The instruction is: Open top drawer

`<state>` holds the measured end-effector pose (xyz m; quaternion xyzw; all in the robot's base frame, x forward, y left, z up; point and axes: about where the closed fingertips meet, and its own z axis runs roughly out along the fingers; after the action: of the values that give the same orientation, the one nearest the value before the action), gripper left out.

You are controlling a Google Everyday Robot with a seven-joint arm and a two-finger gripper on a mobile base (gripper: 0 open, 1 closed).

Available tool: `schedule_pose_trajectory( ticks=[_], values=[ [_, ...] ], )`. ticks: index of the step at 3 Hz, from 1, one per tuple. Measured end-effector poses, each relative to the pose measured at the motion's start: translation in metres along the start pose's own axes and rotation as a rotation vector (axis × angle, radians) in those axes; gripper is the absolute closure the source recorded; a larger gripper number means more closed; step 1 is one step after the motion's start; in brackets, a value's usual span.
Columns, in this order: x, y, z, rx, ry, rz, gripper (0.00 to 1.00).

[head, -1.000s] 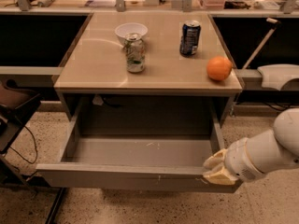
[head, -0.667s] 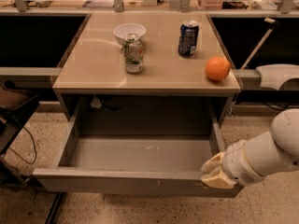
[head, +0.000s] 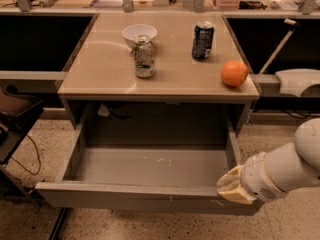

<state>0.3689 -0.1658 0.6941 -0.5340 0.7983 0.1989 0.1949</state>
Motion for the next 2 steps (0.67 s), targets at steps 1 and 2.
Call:
schedule_pose_trajectory(
  ticks=[1, 2],
  values=[
    [0.0000, 0.0000, 0.0000, 0.000, 0.000, 0.000, 0.81],
    [0.0000, 0.0000, 0.0000, 0.000, 0.000, 0.000, 0.58]
  ],
)
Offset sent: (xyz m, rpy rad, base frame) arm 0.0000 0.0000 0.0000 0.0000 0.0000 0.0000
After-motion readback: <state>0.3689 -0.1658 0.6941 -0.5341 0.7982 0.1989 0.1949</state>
